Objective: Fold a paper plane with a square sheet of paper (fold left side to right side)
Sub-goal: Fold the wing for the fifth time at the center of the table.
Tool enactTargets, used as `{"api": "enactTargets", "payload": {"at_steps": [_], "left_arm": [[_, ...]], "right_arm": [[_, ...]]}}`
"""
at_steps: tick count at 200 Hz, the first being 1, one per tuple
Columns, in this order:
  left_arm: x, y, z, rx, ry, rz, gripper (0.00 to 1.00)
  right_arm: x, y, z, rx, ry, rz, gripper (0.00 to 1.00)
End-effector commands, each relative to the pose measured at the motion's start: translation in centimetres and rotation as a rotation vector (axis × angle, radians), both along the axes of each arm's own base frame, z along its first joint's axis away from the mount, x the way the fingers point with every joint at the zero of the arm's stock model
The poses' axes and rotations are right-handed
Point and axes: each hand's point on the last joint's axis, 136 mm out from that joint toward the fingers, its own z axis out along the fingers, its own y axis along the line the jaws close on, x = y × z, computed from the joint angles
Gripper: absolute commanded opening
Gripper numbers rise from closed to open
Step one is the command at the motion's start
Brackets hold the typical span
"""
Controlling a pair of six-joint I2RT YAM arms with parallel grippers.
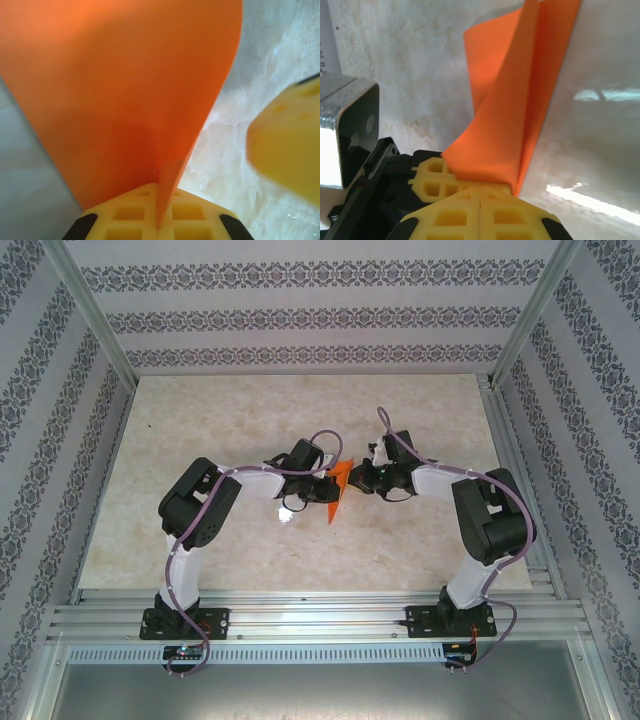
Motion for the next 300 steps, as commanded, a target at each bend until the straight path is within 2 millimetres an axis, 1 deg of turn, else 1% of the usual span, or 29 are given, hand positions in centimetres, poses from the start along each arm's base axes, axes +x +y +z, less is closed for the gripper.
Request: {"api": "enactTargets", "payload": {"at_steps": [1,39,54,85,105,161,198,223,245,254,262,271,300], "left_arm": [[0.0,1.4,-2.5,0.042,0.038,0.035,0.02],[0.0,1.5,-2.6,0.044,0.044,0.038,0.02],[-0.1,1.5,-2.7,0.046,0.047,0.038,0.02],[-0.1,1.5,-2.8,0.047,0.054,0.036,0.02],[-0.1,1.6,-3.0,0.055,0.068,0.044,0.02],[-0.2,2.0,-3.9,0.057,0.129,0.072,0.02],[-0.4,2.0,-4.2,0.053,0.141,0.073,0.03],[-0.5,2.0,-4.1,0.05,0.143,0.073,0.06],[-0.5,2.2,-3.7,0.051,0.138,0.074,0.14],[-0.6,2.3,-3.5,0.055,0.134,0.075,0.15],[-0.5,2.5,-3.2,0.058,0.13,0.077,0.16],[-0.4,2.8,-2.8,0.057,0.124,0.081,0.2],[-0.1,4.0,-1.1,0.066,0.099,0.092,0.26]], "right_arm": [[0.8,1.4,0.2,0.067,-0.018,0.002,0.0],[1.1,1.7,-0.9,0.072,0.008,-0.006,0.0],[1.0,1.7,-1.5,0.069,0.023,-0.008,0.0],[0.9,2.0,-2.1,0.07,0.037,-0.004,0.0],[0.9,1.8,-2.8,0.054,0.049,-0.013,0.0],[1.1,1.6,-3.9,0.029,0.061,-0.017,0.0],[0.8,1.4,-4.8,0.004,0.078,-0.014,0.0],[0.6,1.3,-5.6,-0.02,0.096,-0.014,0.0],[0.2,0.8,-6.2,-0.063,0.115,-0.015,0.0],[0.0,0.5,-6.6,-0.082,0.123,-0.018,0.0],[0.0,0.3,-6.7,-0.095,0.125,-0.018,0.0],[-0.1,0.2,-6.8,-0.099,0.128,-0.018,0.0],[0.1,0.3,-6.6,-0.089,0.119,-0.019,0.0]]}}
